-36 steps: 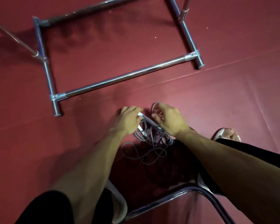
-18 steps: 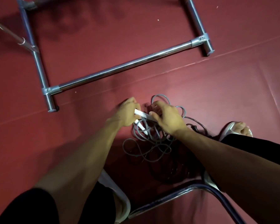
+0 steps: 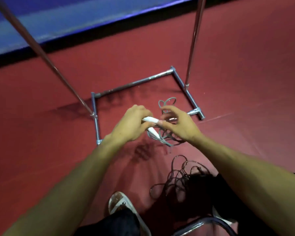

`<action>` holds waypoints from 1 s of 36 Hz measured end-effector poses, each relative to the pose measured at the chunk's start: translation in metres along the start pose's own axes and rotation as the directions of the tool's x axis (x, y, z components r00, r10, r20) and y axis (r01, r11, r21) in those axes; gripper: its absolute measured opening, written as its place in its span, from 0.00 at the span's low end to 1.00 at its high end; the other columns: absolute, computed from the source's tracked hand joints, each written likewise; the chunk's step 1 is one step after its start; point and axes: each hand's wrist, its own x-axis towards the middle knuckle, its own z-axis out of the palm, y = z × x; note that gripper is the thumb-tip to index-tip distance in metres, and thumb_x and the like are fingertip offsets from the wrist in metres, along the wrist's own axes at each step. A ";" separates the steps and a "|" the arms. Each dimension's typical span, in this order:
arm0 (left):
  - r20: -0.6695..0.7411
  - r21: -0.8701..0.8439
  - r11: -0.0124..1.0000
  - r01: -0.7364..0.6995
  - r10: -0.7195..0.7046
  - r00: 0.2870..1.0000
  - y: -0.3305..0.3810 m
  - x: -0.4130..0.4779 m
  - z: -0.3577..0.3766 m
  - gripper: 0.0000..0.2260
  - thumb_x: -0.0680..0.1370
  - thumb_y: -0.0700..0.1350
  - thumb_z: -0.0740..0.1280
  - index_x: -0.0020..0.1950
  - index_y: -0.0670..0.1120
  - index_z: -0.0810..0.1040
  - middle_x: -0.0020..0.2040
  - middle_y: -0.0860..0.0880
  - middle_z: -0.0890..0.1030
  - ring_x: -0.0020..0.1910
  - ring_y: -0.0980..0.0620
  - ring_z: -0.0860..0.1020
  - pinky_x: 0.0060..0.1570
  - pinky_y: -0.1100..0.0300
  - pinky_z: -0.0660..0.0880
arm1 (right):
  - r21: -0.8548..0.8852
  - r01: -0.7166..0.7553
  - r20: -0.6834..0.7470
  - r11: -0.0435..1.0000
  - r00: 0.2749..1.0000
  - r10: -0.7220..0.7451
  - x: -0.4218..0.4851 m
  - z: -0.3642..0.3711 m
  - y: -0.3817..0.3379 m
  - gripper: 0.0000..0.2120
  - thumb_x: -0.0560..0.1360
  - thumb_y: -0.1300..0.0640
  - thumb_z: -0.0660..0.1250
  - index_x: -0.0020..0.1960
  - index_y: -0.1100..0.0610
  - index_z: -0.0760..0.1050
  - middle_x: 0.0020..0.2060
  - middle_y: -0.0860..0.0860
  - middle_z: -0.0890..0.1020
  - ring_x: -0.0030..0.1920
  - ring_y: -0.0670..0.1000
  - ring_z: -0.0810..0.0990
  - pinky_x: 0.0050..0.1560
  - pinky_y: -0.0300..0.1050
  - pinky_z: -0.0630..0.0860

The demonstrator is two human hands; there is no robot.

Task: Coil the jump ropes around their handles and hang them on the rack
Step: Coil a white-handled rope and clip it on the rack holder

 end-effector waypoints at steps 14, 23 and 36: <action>-0.413 -0.260 0.952 0.165 -0.264 0.872 0.102 -0.066 -0.071 0.05 0.72 0.44 0.74 0.47 0.47 0.84 0.43 0.51 0.82 0.45 0.49 0.79 0.48 0.56 0.72 | 0.094 0.055 -0.159 0.994 0.986 -0.039 -0.055 -0.072 -0.091 0.22 0.70 0.55 0.77 0.61 0.53 0.75 0.50 0.50 0.81 0.52 0.52 0.81 0.57 0.47 0.76; -0.356 -0.505 0.825 0.255 -0.468 0.809 0.088 -0.066 -0.020 0.09 0.74 0.38 0.73 0.42 0.53 0.82 0.43 0.57 0.83 0.43 0.63 0.79 0.47 0.64 0.73 | 0.132 -0.071 -0.011 0.989 0.997 0.073 -0.044 -0.049 -0.060 0.12 0.69 0.66 0.74 0.43 0.51 0.77 0.29 0.48 0.80 0.27 0.45 0.77 0.33 0.41 0.73; 0.138 -0.368 0.728 0.578 -0.573 0.808 0.066 -0.039 0.017 0.25 0.75 0.53 0.71 0.69 0.48 0.67 0.65 0.47 0.71 0.67 0.49 0.69 0.63 0.60 0.65 | 0.136 0.072 -0.014 0.988 0.997 -0.071 -0.018 -0.025 -0.078 0.10 0.71 0.66 0.73 0.40 0.52 0.78 0.31 0.45 0.78 0.33 0.47 0.77 0.41 0.50 0.78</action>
